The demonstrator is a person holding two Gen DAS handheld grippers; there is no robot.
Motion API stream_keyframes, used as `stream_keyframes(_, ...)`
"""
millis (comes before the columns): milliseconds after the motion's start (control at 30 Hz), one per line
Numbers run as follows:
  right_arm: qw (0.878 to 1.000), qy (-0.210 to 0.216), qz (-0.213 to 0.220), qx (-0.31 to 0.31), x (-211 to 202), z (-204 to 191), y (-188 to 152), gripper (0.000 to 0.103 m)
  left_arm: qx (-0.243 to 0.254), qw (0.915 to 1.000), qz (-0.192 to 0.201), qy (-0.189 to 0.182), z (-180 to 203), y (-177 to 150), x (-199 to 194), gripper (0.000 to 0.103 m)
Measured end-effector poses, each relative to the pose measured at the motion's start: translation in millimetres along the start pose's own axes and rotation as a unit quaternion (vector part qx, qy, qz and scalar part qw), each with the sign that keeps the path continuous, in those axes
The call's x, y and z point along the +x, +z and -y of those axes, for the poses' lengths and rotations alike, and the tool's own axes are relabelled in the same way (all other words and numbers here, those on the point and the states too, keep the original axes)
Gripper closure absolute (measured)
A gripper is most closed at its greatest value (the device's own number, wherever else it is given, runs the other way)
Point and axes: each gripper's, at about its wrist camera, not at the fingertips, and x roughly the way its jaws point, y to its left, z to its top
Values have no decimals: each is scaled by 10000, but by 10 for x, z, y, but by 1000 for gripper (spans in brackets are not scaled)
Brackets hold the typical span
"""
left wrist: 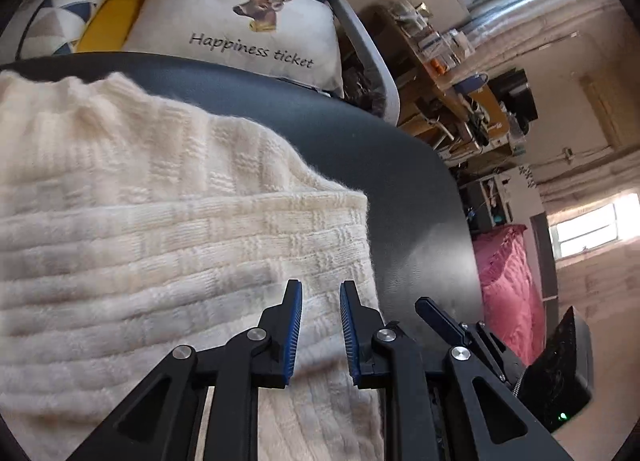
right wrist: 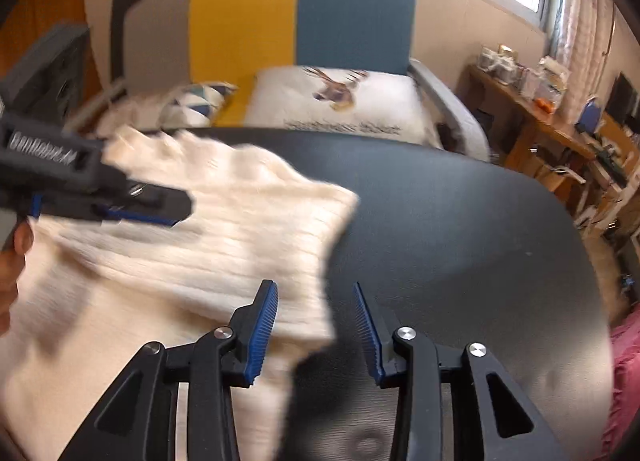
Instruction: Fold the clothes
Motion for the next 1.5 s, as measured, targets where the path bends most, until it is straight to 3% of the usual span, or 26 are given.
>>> stream_keyframes(167, 9953, 958, -87, 140, 27, -497, 62, 63, -598, 9956, 721, 17, -642, -387, -954, 81)
stream_keyframes(267, 9932, 1152, -189, -32, 88, -926, -22, 63, -1219, 9850, 1180, 326, -1273, -764, -1596, 80)
stream_keyframes(333, 9911, 1294, -260, -140, 107, -1209, -95, 63, -1633, 9736, 1496, 559, -1706, -1028, -2026, 80)
stream_keyframes(433, 9883, 1457, -323, -311, 140, -1610, -155, 63, -2465, 9429, 2039, 924, -2416, -1530, -2716, 80)
stream_keyframes(567, 9860, 1545, -363, -506, 129, -1992, -172, 63, -3633, 8782, 2803, 1349, -3313, -2303, -3603, 80)
stream_keyframes(667, 9852, 1543, -342, -660, 66, -2186, -158, 63, -4241, 8395, 3129, 1323, -3819, -2705, -4006, 80)
stream_keyframes(767, 9851, 1514, -315, -754, 12, -2328, -151, 63, -4755, 8065, 3312, 1172, -4167, -2969, -4178, 80)
stream_keyframes(867, 9853, 1486, -311, -785, 5, -2384, -138, 63, -5084, 7839, 3474, 792, -4390, -3121, -4222, 80)
stream_keyframes(967, 9855, 1465, -330, -789, 23, -2444, -133, 63, -5209, 7736, 3570, 527, -4484, -3134, -4192, 80)
stream_keyframes(1033, 9849, 1501, -319, -799, 30, -2480, -125, 63, -5178, 7742, 3620, 382, -4513, -3092, -4169, 79)
stream_keyframes(1133, 9834, 1558, -318, -872, 45, -2546, -106, 63, -5234, 7690, 3626, 562, -4495, -3012, -4098, 76)
stream_keyframes(1233, 9823, 1547, -383, -983, 113, -2615, -77, 63, -5465, 7520, 3624, 669, -4518, -3000, -4008, 69)
stream_keyframes(1300, 9817, 1551, -421, -1022, 156, -2654, -52, 63, -5623, 7353, 3742, 562, -4587, -3007, -3995, 68)
stream_keyframes(1433, 9804, 1569, -398, -1121, 162, -2717, -11, 63, -5746, 7143, 3956, 554, -4634, -2915, -3951, 68)
stream_keyframes(1467, 9804, 1550, -376, -1161, 151, -2722, -2, 63, -5771, 7106, 3986, 561, -4644, -2891, -3932, 70)
stream_keyframes(1500, 9805, 1528, -367, -1182, 148, -2718, 3, 63, -5788, 7103, 3962, 595, -4660, -2865, -3901, 81)
